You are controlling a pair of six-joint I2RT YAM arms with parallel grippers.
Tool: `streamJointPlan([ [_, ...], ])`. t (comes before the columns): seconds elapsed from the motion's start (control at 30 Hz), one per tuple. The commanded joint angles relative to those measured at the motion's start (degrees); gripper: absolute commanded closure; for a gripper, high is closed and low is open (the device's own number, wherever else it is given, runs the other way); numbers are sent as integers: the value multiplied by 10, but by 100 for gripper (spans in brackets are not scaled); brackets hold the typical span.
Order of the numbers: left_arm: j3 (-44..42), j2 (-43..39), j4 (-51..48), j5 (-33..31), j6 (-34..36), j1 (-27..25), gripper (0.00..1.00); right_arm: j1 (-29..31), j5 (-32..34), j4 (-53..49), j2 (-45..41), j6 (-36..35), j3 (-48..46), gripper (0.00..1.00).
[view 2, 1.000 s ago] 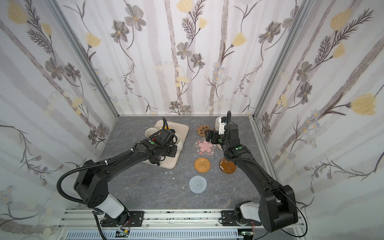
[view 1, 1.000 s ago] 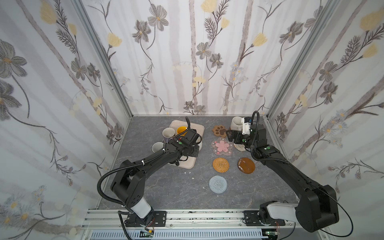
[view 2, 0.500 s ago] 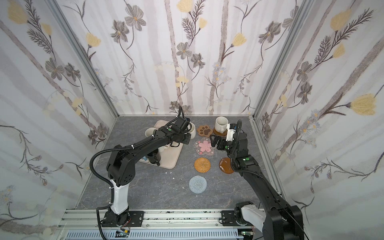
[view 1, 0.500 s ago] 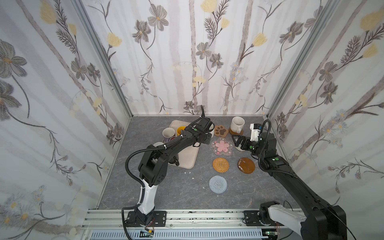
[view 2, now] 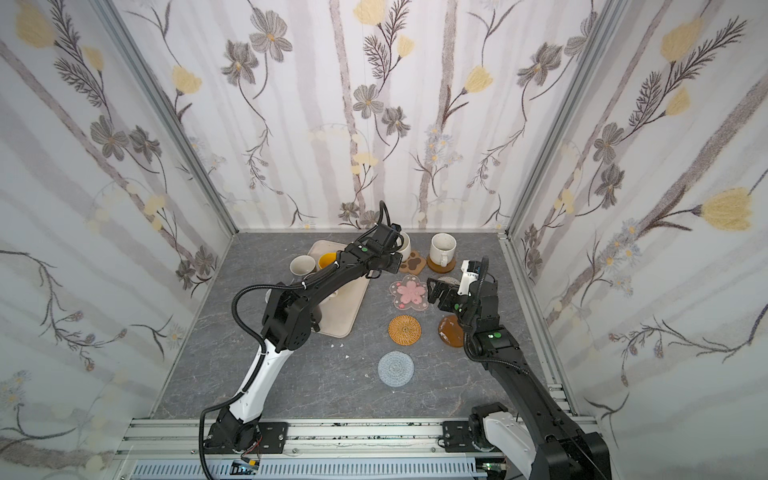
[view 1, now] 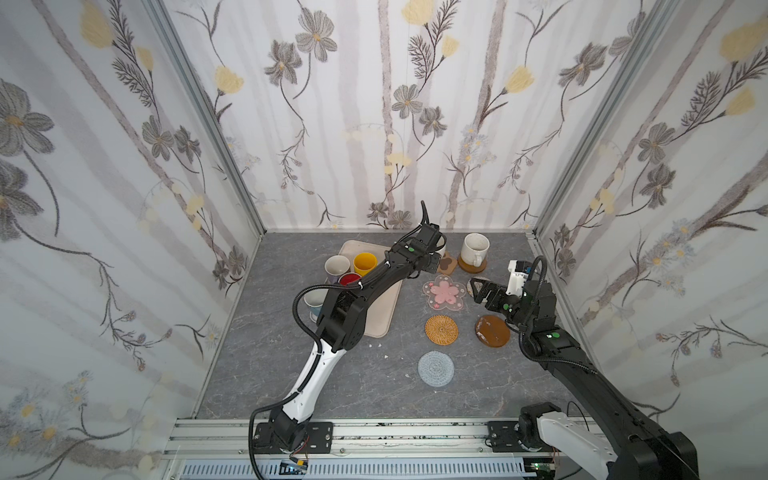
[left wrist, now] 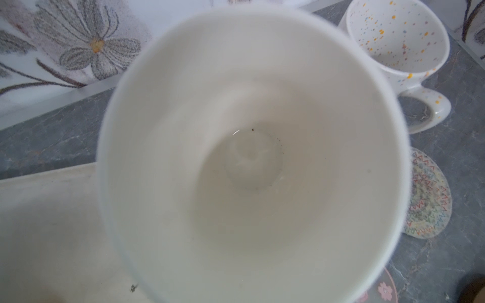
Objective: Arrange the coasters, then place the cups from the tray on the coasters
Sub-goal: 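Lift the plain white mug and carry it toward the paw coaster, then lower the plain white mug onto the cork paw coaster and release it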
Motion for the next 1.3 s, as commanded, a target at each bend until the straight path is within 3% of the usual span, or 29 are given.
streamJointPlan([
  [0.0,46,30,21,-18,17,0,100,0,12,37,-1,7,-4,0],
  [0.27,120,98,20,-18,11,-1,100,0,12,39,0,7,-5,0],
  [1.27,145,135,22,-13,-5,-6,100,0,4,48,2,9,-12,0],
])
